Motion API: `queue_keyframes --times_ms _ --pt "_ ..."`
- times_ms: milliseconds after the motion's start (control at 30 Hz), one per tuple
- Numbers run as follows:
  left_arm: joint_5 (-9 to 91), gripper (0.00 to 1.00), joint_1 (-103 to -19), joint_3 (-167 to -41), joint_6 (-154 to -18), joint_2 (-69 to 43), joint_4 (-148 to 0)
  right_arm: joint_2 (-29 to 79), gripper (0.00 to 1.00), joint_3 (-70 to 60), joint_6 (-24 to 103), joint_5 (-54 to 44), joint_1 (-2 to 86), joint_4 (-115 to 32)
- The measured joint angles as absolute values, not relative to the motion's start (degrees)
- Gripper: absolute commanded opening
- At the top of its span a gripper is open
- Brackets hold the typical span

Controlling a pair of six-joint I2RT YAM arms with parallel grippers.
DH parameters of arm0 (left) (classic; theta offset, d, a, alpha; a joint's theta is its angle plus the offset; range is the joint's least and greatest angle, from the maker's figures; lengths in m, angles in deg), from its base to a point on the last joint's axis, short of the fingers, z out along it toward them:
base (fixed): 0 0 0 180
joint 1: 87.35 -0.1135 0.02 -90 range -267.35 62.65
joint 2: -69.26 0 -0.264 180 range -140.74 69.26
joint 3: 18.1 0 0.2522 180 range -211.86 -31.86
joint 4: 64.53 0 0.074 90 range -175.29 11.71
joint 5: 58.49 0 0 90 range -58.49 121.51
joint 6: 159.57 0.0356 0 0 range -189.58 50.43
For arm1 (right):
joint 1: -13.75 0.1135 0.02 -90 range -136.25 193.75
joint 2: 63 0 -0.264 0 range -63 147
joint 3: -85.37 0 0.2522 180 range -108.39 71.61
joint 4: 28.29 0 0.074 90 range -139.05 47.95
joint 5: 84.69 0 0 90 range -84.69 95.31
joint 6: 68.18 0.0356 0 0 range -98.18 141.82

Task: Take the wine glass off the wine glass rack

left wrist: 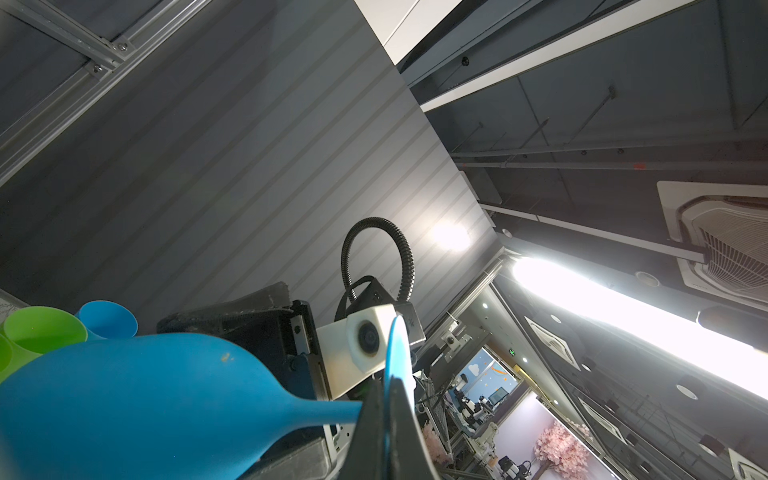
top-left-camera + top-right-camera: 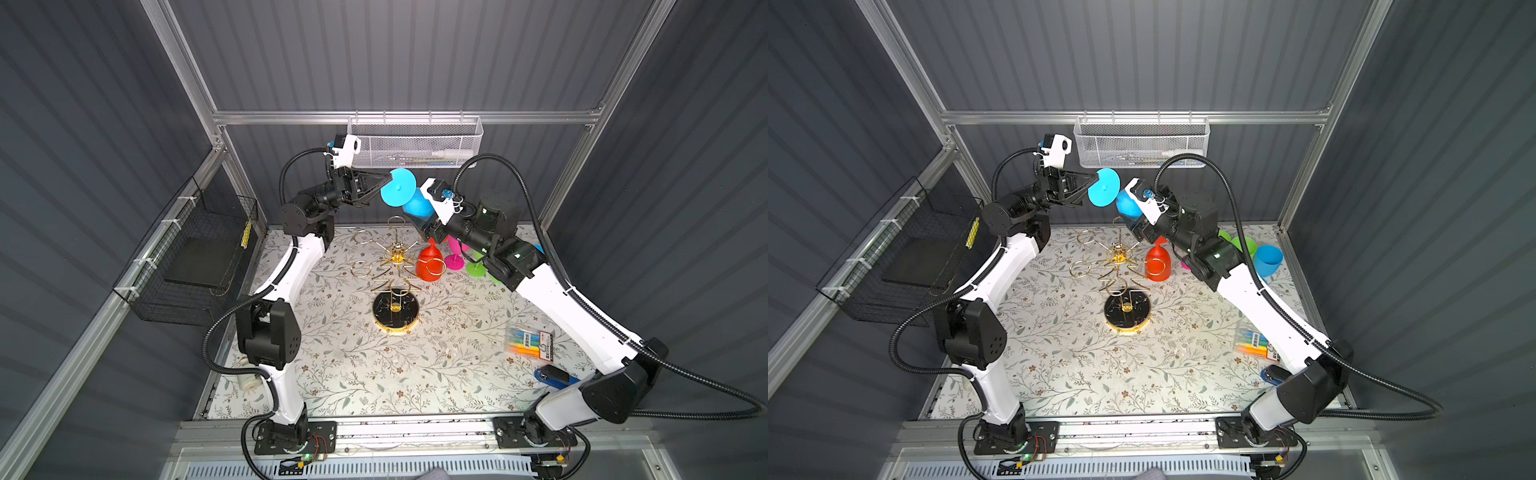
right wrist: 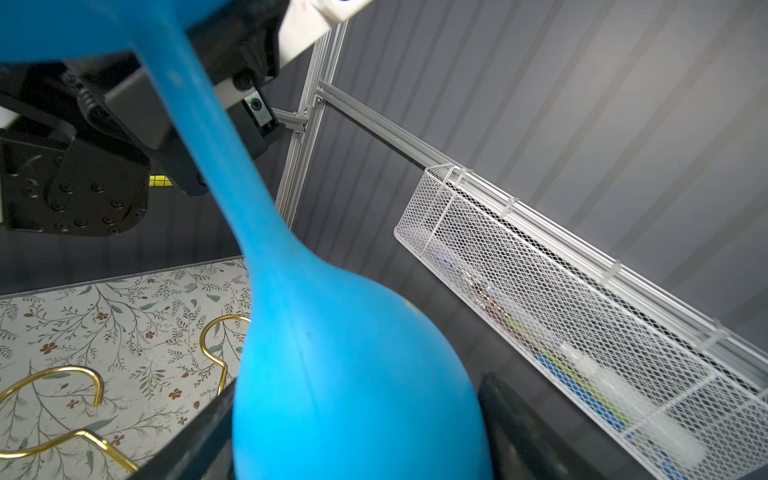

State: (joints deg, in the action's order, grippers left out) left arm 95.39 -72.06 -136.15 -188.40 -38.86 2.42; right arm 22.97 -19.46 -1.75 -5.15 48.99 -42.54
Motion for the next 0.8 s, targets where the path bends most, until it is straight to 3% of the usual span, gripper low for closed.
queue_keyframes --times_ms 67,233,333,600,800 --pt "95.39 0.03 -72.06 -136.15 -188.4 -38.86 2.44 22.86 0.74 -19.37 -1.93 -4.69 49.23 -42.56" --pt "94.93 0.35 -72.06 -136.15 -188.42 -38.86 2.55 21.27 0.67 -17.27 -1.77 -3.49 50.33 -42.89" --pt "94.47 0.47 -72.06 -136.15 -188.4 -38.84 2.53 19.3 0.65 -15.33 -1.31 -3.07 50.96 -43.79" --pt "94.51 0.55 -72.06 -132.35 -177.84 -32.98 -4.84 9.92 0.59 -11.83 4.09 0.73 51.25 -50.98" --pt "91.87 0.62 -71.97 -125.29 -144.58 -22.2 -31.44 1.64 0.56 -11.24 11.14 4.67 51.25 -61.6"
